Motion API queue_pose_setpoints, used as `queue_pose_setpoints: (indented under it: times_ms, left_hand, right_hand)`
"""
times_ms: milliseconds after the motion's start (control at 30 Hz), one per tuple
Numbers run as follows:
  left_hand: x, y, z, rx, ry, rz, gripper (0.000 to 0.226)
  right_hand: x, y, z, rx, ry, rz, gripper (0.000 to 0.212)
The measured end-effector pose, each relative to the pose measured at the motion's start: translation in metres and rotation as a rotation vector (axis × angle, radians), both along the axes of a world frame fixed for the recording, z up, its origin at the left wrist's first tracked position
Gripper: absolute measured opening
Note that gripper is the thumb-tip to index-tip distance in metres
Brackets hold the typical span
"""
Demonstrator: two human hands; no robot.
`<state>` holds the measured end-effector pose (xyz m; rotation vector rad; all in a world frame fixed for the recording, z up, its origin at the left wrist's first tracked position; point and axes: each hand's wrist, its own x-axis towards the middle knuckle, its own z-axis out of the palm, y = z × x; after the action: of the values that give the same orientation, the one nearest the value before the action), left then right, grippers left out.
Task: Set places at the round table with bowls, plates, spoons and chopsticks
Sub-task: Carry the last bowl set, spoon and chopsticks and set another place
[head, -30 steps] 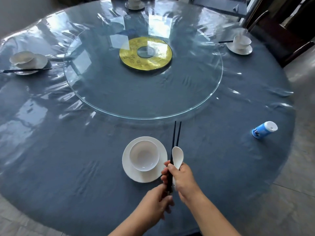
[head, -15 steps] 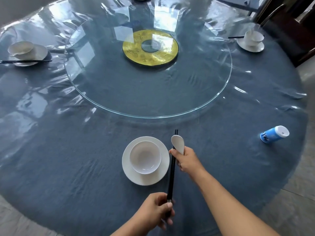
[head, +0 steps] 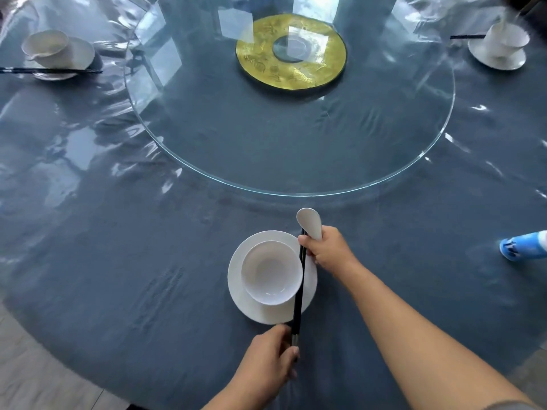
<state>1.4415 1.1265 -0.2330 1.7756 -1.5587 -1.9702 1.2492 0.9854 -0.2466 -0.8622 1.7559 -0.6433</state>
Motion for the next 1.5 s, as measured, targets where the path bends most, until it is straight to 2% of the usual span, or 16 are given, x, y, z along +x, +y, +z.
queue_pose_setpoints:
  times_ms: [200,400,600,867,1200,1300,1467,1500]
  left_hand:
    - [-0.003,-0.003,-0.007,0.119,0.016,0.174,0.005]
    - [-0.004,0.000,-0.015,0.190,0.078,0.256,0.013]
    - [-0.002,0.001,-0.015,0.191,0.068,0.236,0.016]
    - [-0.003,0.001,-0.011,0.182,0.060,0.217,0.021]
    - [-0.002,0.001,-0.008,0.188,0.056,0.223,0.007]
    - [0.000,0.001,-0.007,0.207,0.066,0.236,0.011]
    - [0.023,0.003,-0.005,0.173,-0.003,0.230,0.016]
    - [0.031,0.002,-0.004,0.141,-0.021,0.229,0.016]
  right_hand:
    - [0.003,-0.004,0.001,-0.054,0.110,0.048,0.016]
    - [0.002,-0.008,-0.005,-0.045,0.149,0.072,0.016]
    - [0.002,-0.006,-0.004,-0.046,0.087,0.043,0.017]
    - [0.003,-0.008,-0.004,-0.030,0.137,-0.002,0.026]
    - [0.002,-0.006,-0.003,-0.022,0.123,-0.013,0.027]
    - [0.002,-0.003,0.002,-0.031,0.117,-0.024,0.023]
    - [-0.006,0.018,0.016,-0.023,0.176,-0.138,0.004]
    - [-0.008,0.023,0.022,-0.030,0.138,-0.166,0.008]
